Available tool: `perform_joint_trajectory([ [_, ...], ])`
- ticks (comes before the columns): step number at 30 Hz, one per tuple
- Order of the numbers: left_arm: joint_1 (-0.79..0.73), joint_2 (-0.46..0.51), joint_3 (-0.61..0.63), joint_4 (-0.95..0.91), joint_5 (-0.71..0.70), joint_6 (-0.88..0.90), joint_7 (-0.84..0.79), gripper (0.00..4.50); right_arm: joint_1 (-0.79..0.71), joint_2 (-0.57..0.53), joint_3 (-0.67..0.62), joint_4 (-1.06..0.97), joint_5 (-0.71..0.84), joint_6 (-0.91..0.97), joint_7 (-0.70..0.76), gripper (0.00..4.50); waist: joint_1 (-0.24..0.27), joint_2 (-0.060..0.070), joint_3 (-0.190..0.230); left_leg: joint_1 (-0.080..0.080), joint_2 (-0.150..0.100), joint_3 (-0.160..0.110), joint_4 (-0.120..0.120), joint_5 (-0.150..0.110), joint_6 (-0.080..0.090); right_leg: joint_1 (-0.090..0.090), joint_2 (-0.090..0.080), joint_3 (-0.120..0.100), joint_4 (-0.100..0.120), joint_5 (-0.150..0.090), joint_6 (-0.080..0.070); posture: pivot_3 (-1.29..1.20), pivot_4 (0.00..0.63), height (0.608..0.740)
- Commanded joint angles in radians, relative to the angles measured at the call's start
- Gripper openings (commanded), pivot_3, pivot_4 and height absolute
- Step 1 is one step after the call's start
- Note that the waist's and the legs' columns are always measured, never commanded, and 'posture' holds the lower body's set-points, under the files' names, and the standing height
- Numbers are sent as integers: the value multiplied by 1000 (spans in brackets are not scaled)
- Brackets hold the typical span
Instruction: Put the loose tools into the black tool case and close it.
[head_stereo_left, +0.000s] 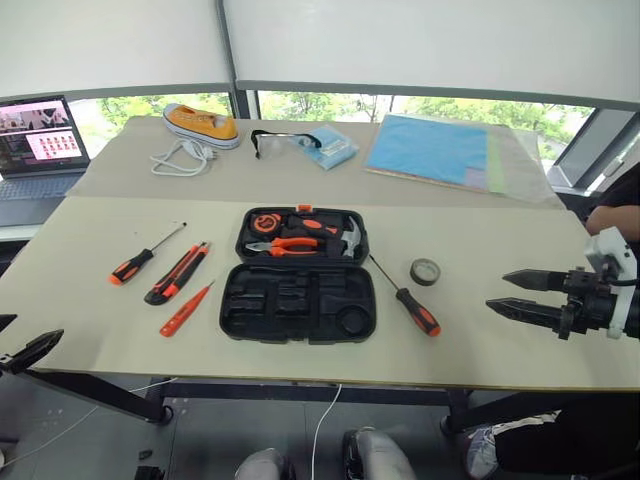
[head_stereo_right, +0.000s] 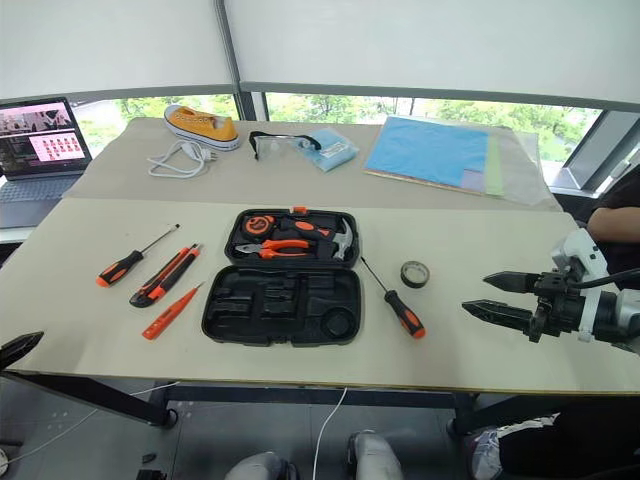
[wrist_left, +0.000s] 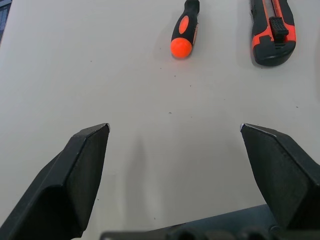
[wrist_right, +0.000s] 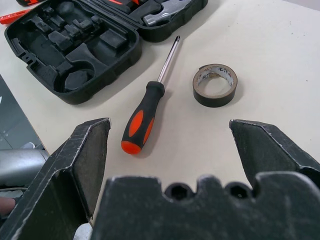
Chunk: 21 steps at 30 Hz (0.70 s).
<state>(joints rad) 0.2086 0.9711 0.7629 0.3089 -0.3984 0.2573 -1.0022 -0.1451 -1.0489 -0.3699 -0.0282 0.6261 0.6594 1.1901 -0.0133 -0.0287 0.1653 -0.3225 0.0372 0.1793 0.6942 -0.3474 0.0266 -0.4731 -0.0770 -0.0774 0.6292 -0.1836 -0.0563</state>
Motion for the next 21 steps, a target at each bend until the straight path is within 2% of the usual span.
perform_joint_trajectory([
  [1, -27, 32, -38, 4, 28, -7, 13, 4500, -15, -19, -14, -38, -10, -23, 1, 4431, -1, 0, 0, 0, 0, 0, 0, 0, 0, 0, 0, 0, 0, 0, 0, 0, 150, 718],
  [4, -167, 69, -176, 45, 71, 73, 47, 4500, -62, -27, 22, -92, -16, -27, -4, 4431, 5, 1, 0, 1, -1, 1, 0, 0, 0, 0, 0, 0, 1, 0, 1, 0, 150, 718],
  [6, -322, 96, -259, 122, 95, 102, 54, 4500, -102, -25, 46, -151, 12, 1, -2, 4431, 13, 0, 0, 0, -1, 1, 0, 1, -1, 0, 0, 0, 1, 0, 3, 0, 150, 718],
  [10, -560, 116, -414, 278, 171, 78, 30, 4500, -180, -7, 93, -239, 72, 70, -16, 4431, 14, -3, 0, 0, -1, 1, 0, 2, -4, 0, 1, -3, 1, 2, 1, 0, 150, 718],
  [14, -800, 91, -576, 463, 279, 29, 3, 4500, -276, 32, 160, -316, 127, 115, -33, 4431, 3, -4, 0, 0, -1, 2, 1, 3, -2, 0, 3, -4, 1, 6, -6, 0, 150, 718],
  [15, -852, 80, -614, 515, 311, 7, 3, 4500, -303, 47, 178, -329, 135, 121, -41, 4431, 1, -4, 1, 0, -2, 4, 2, 6, 4, 0, 3, -5, 2, 6, -6, 0, 150, 718],
  [21, -1045, 20, -739, 770, 431, -61, 33, 4500, -384, 117, 226, -361, 165, 140, -87, 4431, -3, -5, 0, -1, -3, 11, 1, 7, 5, 0, 6, -8, 1, 5, -6, 0, 150, 718],
])
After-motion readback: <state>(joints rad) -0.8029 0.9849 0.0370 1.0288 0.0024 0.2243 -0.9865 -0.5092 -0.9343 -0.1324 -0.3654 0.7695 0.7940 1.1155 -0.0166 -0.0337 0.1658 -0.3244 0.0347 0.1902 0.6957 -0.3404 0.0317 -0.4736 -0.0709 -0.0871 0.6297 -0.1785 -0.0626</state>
